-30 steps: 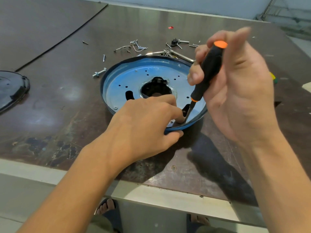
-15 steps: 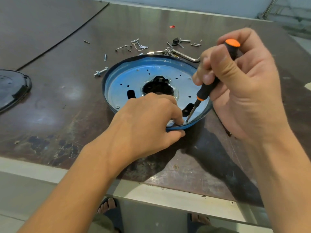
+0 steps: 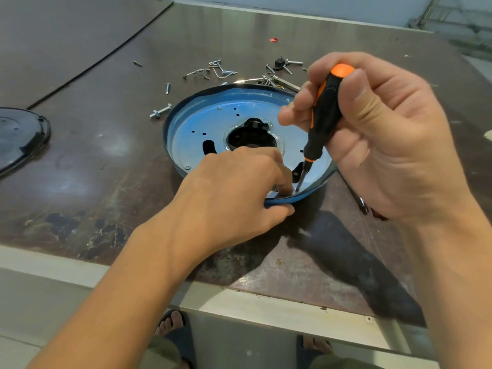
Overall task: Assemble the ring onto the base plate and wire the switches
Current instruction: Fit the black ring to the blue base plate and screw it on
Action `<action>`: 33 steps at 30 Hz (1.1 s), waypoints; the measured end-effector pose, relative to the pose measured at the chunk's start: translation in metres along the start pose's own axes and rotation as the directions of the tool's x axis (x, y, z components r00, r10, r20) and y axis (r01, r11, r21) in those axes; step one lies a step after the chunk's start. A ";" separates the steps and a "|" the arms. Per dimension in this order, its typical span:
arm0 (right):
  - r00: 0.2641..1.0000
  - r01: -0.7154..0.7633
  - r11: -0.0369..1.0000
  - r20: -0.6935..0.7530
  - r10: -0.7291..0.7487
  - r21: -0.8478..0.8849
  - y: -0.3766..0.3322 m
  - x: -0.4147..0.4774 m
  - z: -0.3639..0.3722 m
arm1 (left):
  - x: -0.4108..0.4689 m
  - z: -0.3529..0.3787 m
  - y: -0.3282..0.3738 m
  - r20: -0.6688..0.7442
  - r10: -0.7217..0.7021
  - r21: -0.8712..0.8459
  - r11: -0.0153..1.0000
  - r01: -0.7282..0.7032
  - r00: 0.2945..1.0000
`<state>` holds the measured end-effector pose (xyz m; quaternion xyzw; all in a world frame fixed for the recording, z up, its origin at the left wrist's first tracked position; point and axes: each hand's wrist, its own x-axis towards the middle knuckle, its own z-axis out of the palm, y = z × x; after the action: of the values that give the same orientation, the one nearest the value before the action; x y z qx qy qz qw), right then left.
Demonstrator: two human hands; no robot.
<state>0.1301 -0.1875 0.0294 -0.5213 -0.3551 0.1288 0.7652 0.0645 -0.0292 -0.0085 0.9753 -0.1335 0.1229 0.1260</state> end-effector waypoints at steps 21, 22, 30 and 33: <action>0.994 -0.007 1.000 -0.113 0.010 0.027 0.003 -0.001 -0.004 | -0.001 -0.002 0.003 0.004 -0.020 0.002 1.000 0.020 1.000; 0.994 0.001 1.000 -0.106 0.001 0.017 0.004 -0.002 -0.003 | -0.001 -0.002 0.002 0.004 -0.021 0.001 1.000 0.021 1.000; 0.998 0.033 0.999 -0.047 -0.032 0.011 0.003 -0.002 0.010 | -0.002 -0.001 0.001 -0.008 -0.020 -0.008 1.000 0.020 1.000; 0.997 0.027 0.998 -0.068 -0.031 -0.051 0.002 -0.001 0.013 | -0.002 -0.002 0.001 -0.008 -0.027 -0.014 1.000 0.027 1.000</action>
<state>0.1212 -0.1777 0.0296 -0.5390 -0.3390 0.0907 0.7657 0.0617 -0.0296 -0.0073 0.9756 -0.1208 0.1244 0.1349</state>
